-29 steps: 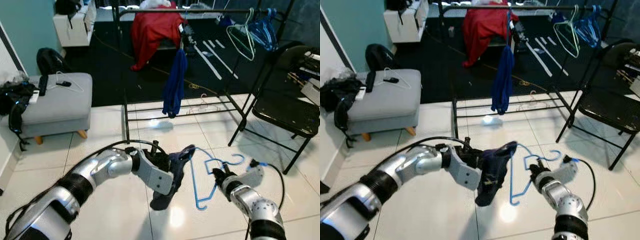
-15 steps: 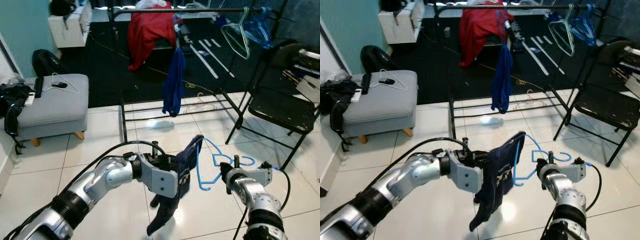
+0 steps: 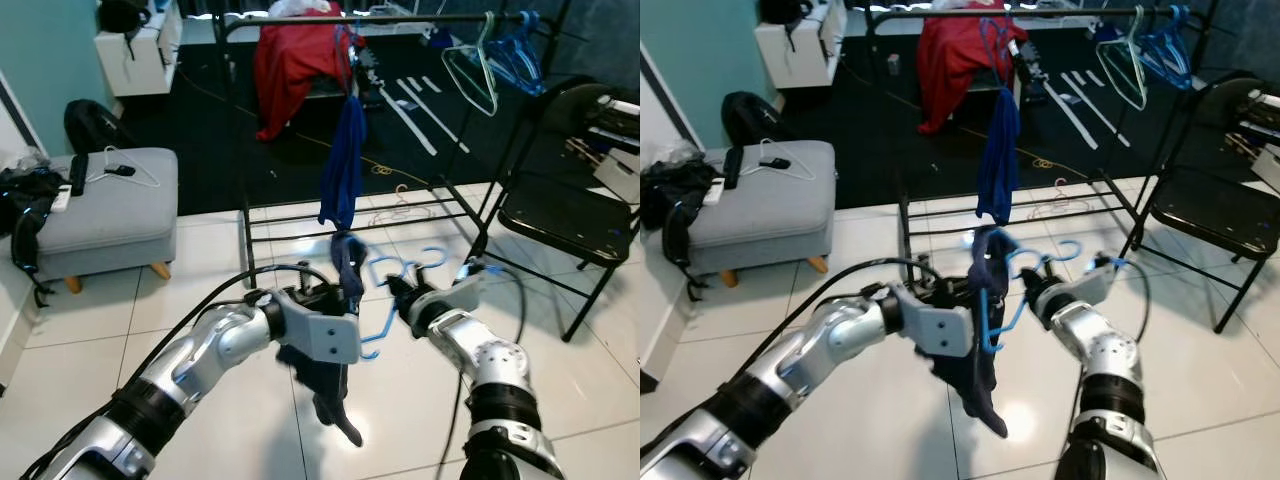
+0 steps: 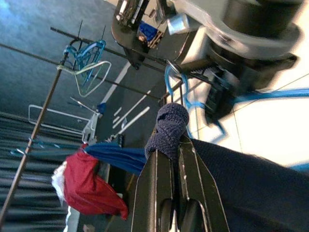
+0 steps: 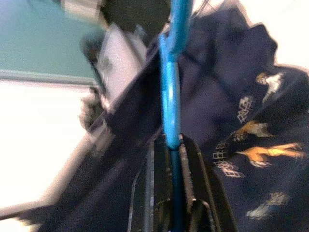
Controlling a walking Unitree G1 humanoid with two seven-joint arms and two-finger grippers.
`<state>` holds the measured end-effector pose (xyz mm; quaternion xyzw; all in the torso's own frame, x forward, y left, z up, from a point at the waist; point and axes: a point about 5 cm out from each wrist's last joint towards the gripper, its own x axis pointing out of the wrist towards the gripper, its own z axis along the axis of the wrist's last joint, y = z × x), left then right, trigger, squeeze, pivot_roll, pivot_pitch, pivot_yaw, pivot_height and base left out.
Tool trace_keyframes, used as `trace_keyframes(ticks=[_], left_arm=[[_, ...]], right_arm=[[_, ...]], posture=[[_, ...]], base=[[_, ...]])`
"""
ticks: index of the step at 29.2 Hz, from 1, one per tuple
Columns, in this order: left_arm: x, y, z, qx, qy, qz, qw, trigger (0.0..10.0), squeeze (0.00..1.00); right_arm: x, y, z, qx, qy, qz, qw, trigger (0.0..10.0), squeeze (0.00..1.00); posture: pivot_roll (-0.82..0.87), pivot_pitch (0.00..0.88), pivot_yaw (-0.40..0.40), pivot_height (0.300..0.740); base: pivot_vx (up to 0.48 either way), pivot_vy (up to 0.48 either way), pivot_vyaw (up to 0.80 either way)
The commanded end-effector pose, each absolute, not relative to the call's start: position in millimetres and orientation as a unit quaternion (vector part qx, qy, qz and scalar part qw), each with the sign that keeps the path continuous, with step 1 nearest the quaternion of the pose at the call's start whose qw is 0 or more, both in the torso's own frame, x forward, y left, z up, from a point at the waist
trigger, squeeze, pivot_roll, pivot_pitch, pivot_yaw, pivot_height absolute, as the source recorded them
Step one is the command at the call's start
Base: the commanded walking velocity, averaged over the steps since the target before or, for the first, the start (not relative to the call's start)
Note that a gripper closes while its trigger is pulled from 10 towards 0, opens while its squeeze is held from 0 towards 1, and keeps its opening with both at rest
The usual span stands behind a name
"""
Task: Hang hanger
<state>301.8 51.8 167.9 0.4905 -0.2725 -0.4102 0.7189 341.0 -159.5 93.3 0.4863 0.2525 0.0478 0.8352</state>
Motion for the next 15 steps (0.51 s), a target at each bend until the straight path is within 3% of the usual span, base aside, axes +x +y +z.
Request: trace_keyframes(ticks=[1,6,7,8,9,15], left_arm=[[300.2,44.8,172.6,0.506,-0.293,-0.431,0.688,10.0,0.00],[300.6,41.3,176.8,0.517,-0.304,-0.441,0.667,10.0,0.00],[301.0,37.9,180.5,0.528,-0.313,-0.450,0.649,10.0,0.00],[301.0,37.9,180.5,0.528,-0.313,-0.450,0.649,10.0,0.00],[301.1,34.9,183.3,0.537,-0.322,-0.454,0.634,10.0,0.00],[301.3,32.1,185.4,0.543,-0.330,-0.455,0.624,10.0,0.00]], right_arm=[[331.7,-151.1,78.4,0.390,0.301,0.095,0.865,10.0,0.00],[328.6,-146.1,72.8,0.393,0.322,0.109,0.854,10.0,0.00],[327.7,-150.9,65.8,0.453,0.328,0.067,0.826,10.0,0.00],[327.7,-150.9,65.8,0.453,0.328,0.067,0.826,10.0,0.00],[322.4,-151.2,59.1,0.496,0.341,0.059,0.796,10.0,0.00],[313.9,-152.8,49.1,0.468,0.365,0.061,0.802,10.0,0.00]], posture=[[-0.03,0.085,-0.025,0.740],[-0.04,0.083,-0.025,0.740],[-0.04,0.083,-0.027,0.740],[-0.04,0.083,-0.027,0.740],[-0.04,0.084,-0.026,0.740],[-0.04,0.084,-0.026,0.740]], base=[[0.000,0.000,0.00],[0.000,0.000,0.00],[0.000,0.000,0.00],[0.000,0.000,0.00],[0.000,0.000,0.00],[0.000,0.000,0.00]])
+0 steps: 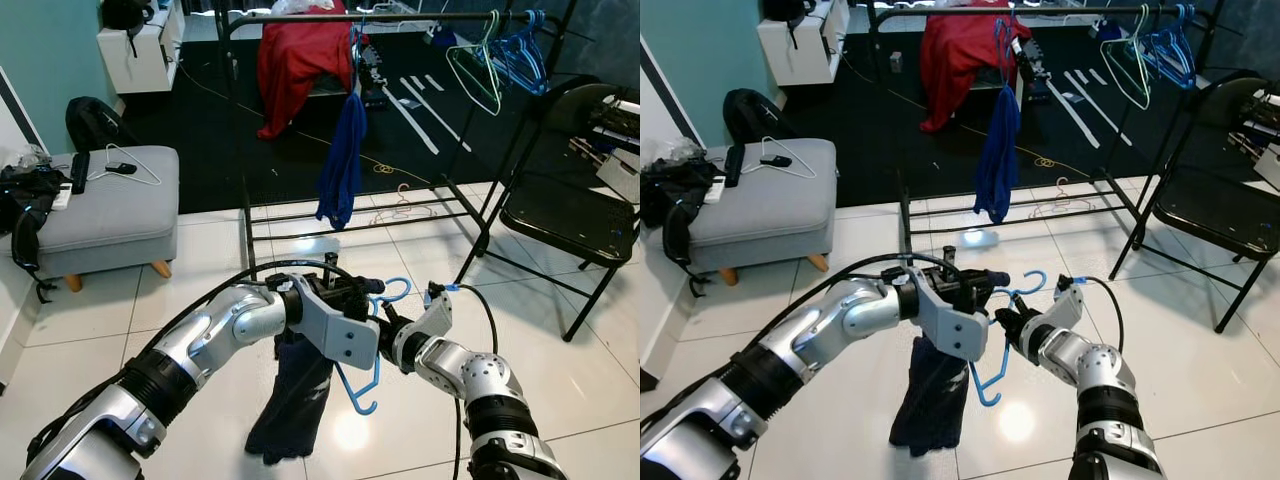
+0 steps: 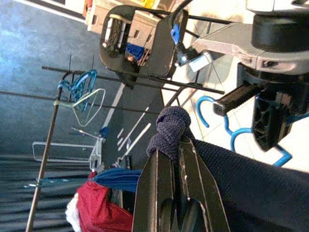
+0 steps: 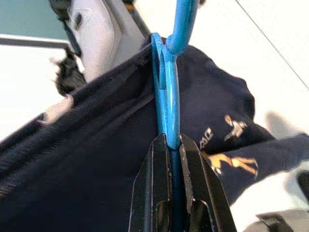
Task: Hang hanger
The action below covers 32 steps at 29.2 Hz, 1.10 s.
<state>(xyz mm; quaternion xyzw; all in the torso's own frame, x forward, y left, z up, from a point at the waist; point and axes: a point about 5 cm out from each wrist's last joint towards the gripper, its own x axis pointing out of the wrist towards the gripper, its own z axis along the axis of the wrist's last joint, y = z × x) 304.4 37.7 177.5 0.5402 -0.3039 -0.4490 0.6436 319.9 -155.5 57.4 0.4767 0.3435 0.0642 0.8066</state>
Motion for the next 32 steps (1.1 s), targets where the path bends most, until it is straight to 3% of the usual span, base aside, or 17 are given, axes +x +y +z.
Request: trace_keyframes(ticks=[1,2,5,6,7,8,11,12,13,14,16,22,25,26,27,28,32], left_arm=[[301.3,32.1,185.4,0.543,-0.330,-0.455,0.624,10.0,0.00],[300.2,28.0,188.6,0.544,-0.342,-0.457,0.615,10.0,0.00],[298.7,23.5,191.8,0.543,-0.353,-0.460,0.607,10.0,0.00],[297.9,20.9,193.1,0.542,-0.356,-0.464,0.603,10.0,0.00],[297.9,20.9,193.1,0.542,-0.356,-0.464,0.603,10.0,0.00],[298.9,20.5,190.6,0.545,-0.344,-0.469,0.603,10.0,0.00],[298.9,20.5,190.6,0.545,-0.344,-0.469,0.603,10.0,0.00],[301.3,22.3,187.0,0.548,-0.328,-0.472,0.608,10.0,0.00],[301.3,22.3,187.0,0.548,-0.328,-0.472,0.608,10.0,0.00],[303.0,24.5,184.6,0.548,-0.316,-0.472,0.614,10.0,0.00],[304.1,25.7,184.2,0.546,-0.313,-0.471,0.618,10.0,0.00],[304.5,25.5,185.3,0.541,-0.316,-0.471,0.620,10.0,0.00],[305.3,24.4,186.4,0.542,-0.322,-0.470,0.617,10.0,0.00],[304.8,23.0,188.0,0.540,-0.327,-0.471,0.616,10.0,0.00],[304.8,23.0,188.0,0.540,-0.327,-0.471,0.616,10.0,0.00],[304.2,21.8,189.1,0.539,-0.329,-0.474,0.614,10.0,0.00],[303.9,21.1,190.3,0.539,-0.330,-0.476,0.612,10.0,0.00]], right_arm=[[313.9,-152.8,49.1,0.468,0.365,0.061,0.802,10.0,0.00],[305.8,-156.6,38.5,0.501,0.379,0.039,0.777,10.0,0.00],[294.5,-157.3,26.7,0.444,0.409,0.056,0.795,10.0,0.00],[283.4,-160.3,13.2,0.297,0.444,0.090,0.840,10.0,0.00],[283.4,-160.3,13.2,0.297,0.444,0.090,0.840,10.0,0.00],[274.4,-174.2,-0.2,0.044,0.462,0.137,0.875,10.0,0.00],[274.4,-174.2,-0.2,0.044,0.462,0.137,0.875,10.0,0.00],[273.0,-181.0,-2.8,-0.155,0.428,0.200,0.868,10.0,0.00],[273.0,-181.0,-2.8,-0.155,0.428,0.200,0.868,10.0,0.00],[275.2,-183.7,-0.8,-0.283,0.382,0.243,0.846,10.0,0.00],[279.6,-184.2,4.9,-0.333,0.344,0.259,0.839,10.0,0.00],[284.9,-179.4,13.9,-0.362,0.300,0.283,0.836,10.0,0.00],[278.7,-177.9,9.4,-0.292,0.345,0.288,0.844,10.0,0.00],[274.1,-175.8,6.0,-0.177,0.393,0.273,0.860,10.0,0.00],[274.1,-175.8,6.0,-0.177,0.393,0.273,0.860,10.0,0.00],[268.5,-173.4,2.2,-0.100,0.422,0.281,0.856,10.0,0.00],[266.6,-174.8,0.8,-0.097,0.425,0.289,0.852,10.0,0.00]], posture=[[-0.04,0.084,-0.026,0.740],[-0.04,0.089,-0.025,0.740],[-0.04,0.089,-0.026,0.740],[-0.05,0.090,-0.023,0.740],[-0.05,0.090,-0.023,0.740],[-0.05,0.091,-0.023,0.740],[-0.05,0.091,-0.023,0.740],[-0.05,0.091,-0.023,0.740],[-0.05,0.091,-0.023,0.740],[-0.05,0.088,-0.025,0.740],[-0.05,0.088,-0.025,0.740],[-0.05,0.080,-0.027,0.740],[-0.05,0.073,-0.026,0.740],[-0.05,0.070,-0.027,0.740],[-0.05,0.070,-0.027,0.740],[-0.05,0.069,-0.027,0.740],[-0.04,0.069,-0.029,0.740]], base=[[0.000,0.000,0.00],[0.000,0.000,0.00],[0.000,0.000,0.00],[0.000,0.000,0.00],[0.000,0.000,0.00],[0.000,0.000,0.00],[0.000,0.000,0.00],[0.000,0.000,0.00],[0.000,0.000,0.00],[0.000,0.000,0.00],[0.000,0.000,0.00],[0.000,0.000,0.00],[0.000,0.000,0.00],[0.000,0.000,0.00],[0.000,0.000,0.00],[0.000,0.000,0.00],[0.000,0.000,0.00]])
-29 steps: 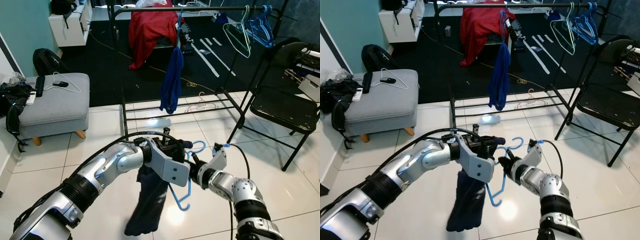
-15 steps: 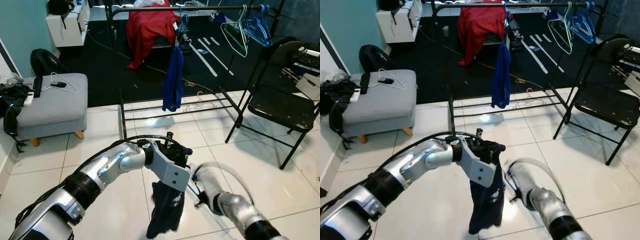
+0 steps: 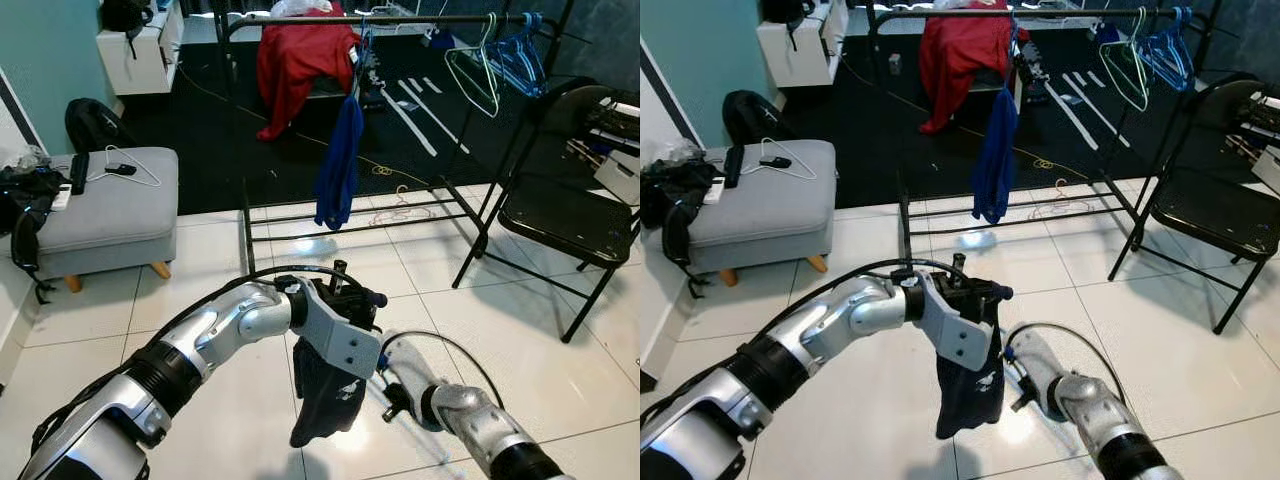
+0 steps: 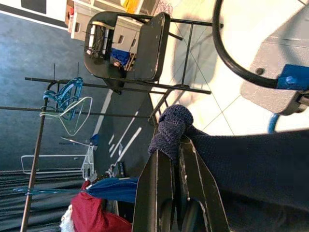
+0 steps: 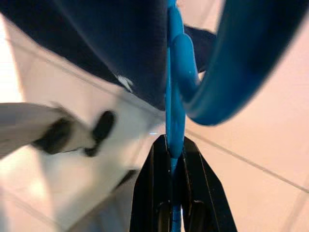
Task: Hang hanger
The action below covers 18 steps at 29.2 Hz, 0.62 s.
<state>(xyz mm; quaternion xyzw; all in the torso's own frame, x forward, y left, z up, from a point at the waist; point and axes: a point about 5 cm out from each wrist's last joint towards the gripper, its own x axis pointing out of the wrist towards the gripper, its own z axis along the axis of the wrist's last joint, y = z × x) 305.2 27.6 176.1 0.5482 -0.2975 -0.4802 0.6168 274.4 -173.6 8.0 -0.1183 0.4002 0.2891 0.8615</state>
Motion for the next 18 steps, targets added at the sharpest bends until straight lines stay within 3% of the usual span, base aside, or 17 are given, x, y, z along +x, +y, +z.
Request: trace_keyframes(ticks=[1,2,3,4,5,7,8,9,11,12,17,18], left_arm=[[304.4,21.3,191.3,0.540,-0.330,-0.475,0.612,10.0,0.00],[304.4,21.3,191.3,0.540,-0.330,-0.475,0.612,10.0,0.00],[306.4,22.7,192.2,0.540,-0.327,-0.469,0.618,10.0,0.00],[306.4,22.7,192.2,0.540,-0.327,-0.469,0.618,10.0,0.00],[310.2,25.5,192.4,0.541,-0.319,-0.458,0.629,10.0,0.00],[310.2,25.5,192.4,0.541,-0.319,-0.458,0.629,10.0,0.00],[313.8,28.6,192.0,0.542,-0.310,-0.449,0.640,10.0,0.00],[313.8,28.6,192.0,0.542,-0.310,-0.449,0.640,10.0,0.00],[315.3,31.4,189.9,0.539,-0.297,-0.449,0.648,10.0,0.00],[315.7,33.6,188.3,0.537,-0.289,-0.450,0.652,10.0,0.00],[316.0,35.1,188.4,0.534,-0.287,-0.448,0.657,10.0,0.00],[317.2,38.0,189.2,0.531,-0.285,-0.442,0.664,10.0,0.00]], right_arm=[[269.2,-180.7,1.0,-0.143,0.410,0.280,0.856,10.0,0.00],[269.2,-180.7,1.0,-0.143,0.410,0.280,0.856,10.0,0.00],[280.3,-186.4,7.5,-0.151,0.364,0.239,0.888,10.0,0.00],[280.3,-186.4,7.5,-0.151,0.364,0.239,0.888,10.0,0.00],[292.5,-190.1,19.1,-0.125,0.306,0.188,0.925,10.0,0.00],[292.5,-190.1,19.1,-0.125,0.306,0.188,0.925,10.0,0.00],[301.0,-194.9,30.2,-0.134,0.255,0.149,0.946,10.0,0.00],[301.0,-194.9,30.2,-0.134,0.255,0.149,0.946,10.0,0.00],[304.1,-196.8,37.7,-0.183,0.224,0.134,0.948,10.0,0.00],[300.7,-192.4,35.0,-0.126,0.248,0.142,0.950,10.0,0.00],[304.3,-194.8,45.7,-0.105,0.207,0.115,0.966,10.0,0.00],[311.0,-193.0,59.4,0.065,0.187,0.068,0.978,10.0,0.00]], posture=[[-0.04,0.070,-0.028,0.740],[-0.04,0.070,-0.028,0.740],[-0.04,0.070,-0.028,0.740],[-0.04,0.070,-0.028,0.740],[-0.05,0.077,-0.023,0.740],[-0.05,0.077,-0.023,0.740],[-0.05,0.081,-0.020,0.740],[-0.05,0.081,-0.020,0.740],[-0.04,0.086,-0.025,0.740],[-0.04,0.086,-0.023,0.740],[-0.04,0.087,-0.022,0.740],[-0.05,0.088,-0.013,0.740]], base=[[0.000,0.000,0.00],[0.000,0.000,0.00],[0.000,0.000,0.00],[0.000,0.000,0.00],[0.000,0.000,0.00],[0.000,0.000,0.00],[0.000,0.000,0.00],[0.000,0.000,0.00],[0.000,0.000,0.00],[0.000,0.000,0.00],[0.000,0.000,0.00],[0.000,0.000,0.00]])
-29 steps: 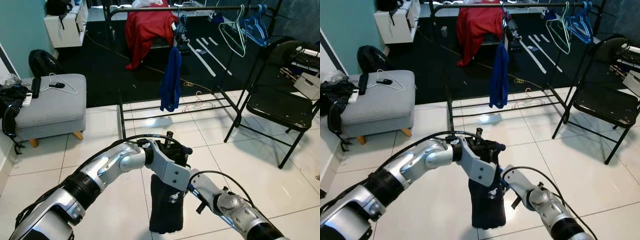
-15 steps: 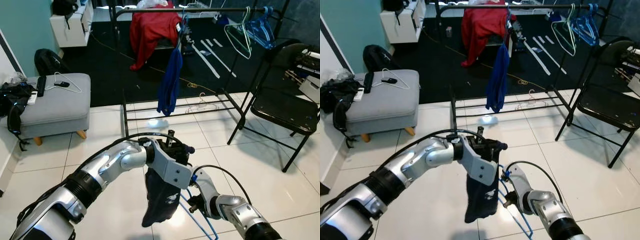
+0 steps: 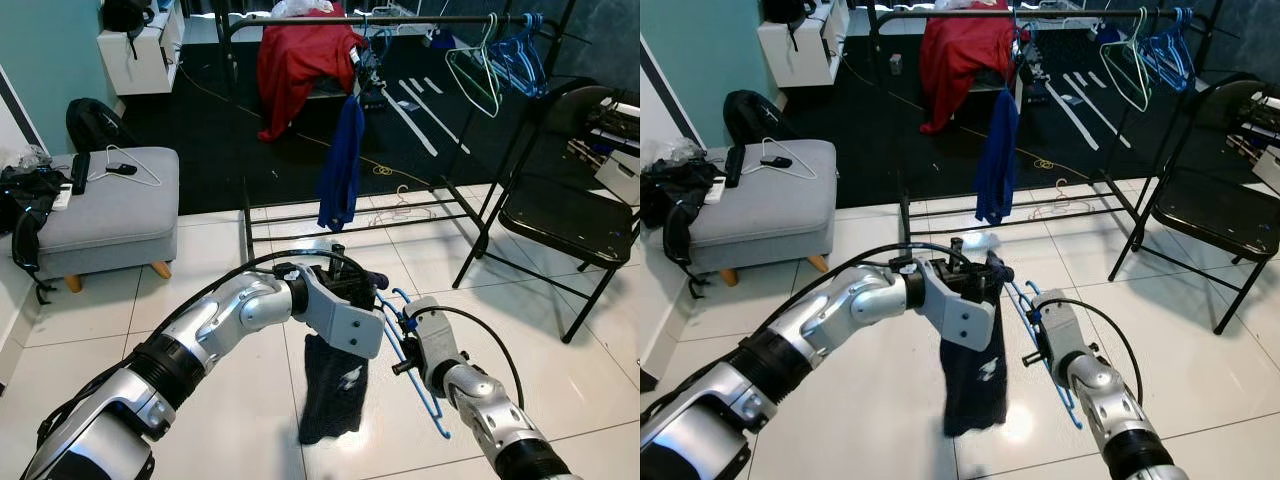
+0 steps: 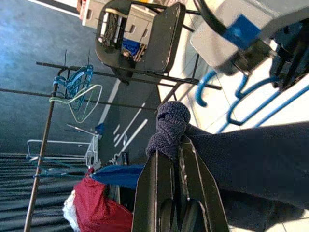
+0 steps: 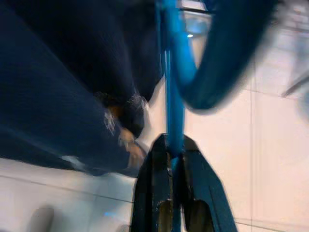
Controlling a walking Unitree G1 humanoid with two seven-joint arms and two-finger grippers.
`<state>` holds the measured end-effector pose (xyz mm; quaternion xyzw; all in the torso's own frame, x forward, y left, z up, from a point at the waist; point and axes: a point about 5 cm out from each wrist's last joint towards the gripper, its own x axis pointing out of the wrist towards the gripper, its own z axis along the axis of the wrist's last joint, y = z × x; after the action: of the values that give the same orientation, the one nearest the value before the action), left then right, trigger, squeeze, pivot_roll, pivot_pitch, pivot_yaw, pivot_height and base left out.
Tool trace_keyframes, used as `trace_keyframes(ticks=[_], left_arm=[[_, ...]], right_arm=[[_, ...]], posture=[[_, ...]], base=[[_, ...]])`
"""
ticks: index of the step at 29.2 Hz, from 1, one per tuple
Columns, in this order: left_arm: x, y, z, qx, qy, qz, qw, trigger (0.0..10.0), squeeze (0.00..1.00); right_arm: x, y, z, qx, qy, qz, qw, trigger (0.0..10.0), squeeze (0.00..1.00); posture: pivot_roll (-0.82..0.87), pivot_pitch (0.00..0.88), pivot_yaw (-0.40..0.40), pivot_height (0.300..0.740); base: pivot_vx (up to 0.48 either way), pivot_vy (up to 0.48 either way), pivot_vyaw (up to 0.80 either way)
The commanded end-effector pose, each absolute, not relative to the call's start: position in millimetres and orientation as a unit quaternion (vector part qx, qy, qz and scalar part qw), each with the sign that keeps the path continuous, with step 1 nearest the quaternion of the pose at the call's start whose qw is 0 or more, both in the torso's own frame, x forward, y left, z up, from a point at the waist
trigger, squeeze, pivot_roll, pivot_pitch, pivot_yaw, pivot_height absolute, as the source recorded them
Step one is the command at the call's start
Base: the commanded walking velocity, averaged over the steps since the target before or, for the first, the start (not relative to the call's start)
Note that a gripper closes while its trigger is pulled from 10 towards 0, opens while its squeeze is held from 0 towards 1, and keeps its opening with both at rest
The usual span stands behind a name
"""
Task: Hang hanger
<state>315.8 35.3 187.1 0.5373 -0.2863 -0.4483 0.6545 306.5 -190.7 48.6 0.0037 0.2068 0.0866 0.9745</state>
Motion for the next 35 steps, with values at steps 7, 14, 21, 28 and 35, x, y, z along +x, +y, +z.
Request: trace_keyframes(ticks=[7,14,21,28,35], left_arm=[[319.7,45.9,187.4,0.520,-0.272,-0.426,0.689,10.0,0.00],[319.8,50.0,185.2,0.518,-0.264,-0.420,0.697,10.0,0.00],[317.3,48.6,192.9,0.543,-0.289,-0.410,0.673,10.0,0.00],[313.7,42.7,206.6,0.544,-0.329,-0.404,0.658,10.0,0.00],[294.4,36.1,210.6,0.503,-0.359,-0.453,0.643,10.0,0.00]], right_arm=[[319.6,-195.9,102.3,-0.175,0.105,0.139,0.969,10.0,0.00],[332.2,-187.6,117.1,0.291,0.117,0.036,0.949,10.0,0.00],[327.3,-188.4,86.5,0.412,0.204,0.031,0.887,10.0,0.00],[317.1,-168.7,68.7,0.583,0.237,-0.004,0.777,10.0,0.00],[315.3,-167.0,58.9,0.631,0.244,-0.052,0.735,10.0,0.00]], posture=[[-0.05,0.092,-0.004,0.740],[-0.04,0.089,-0.006,0.740],[-0.04,0.087,-0.011,0.740],[-0.04,0.087,-0.009,0.740],[-0.03,0.091,-0.004,0.740]], base=[[0.000,0.000,0.00],[0.000,0.000,0.00],[0.000,0.000,0.00],[0.000,0.000,0.00],[0.000,0.000,0.00]])
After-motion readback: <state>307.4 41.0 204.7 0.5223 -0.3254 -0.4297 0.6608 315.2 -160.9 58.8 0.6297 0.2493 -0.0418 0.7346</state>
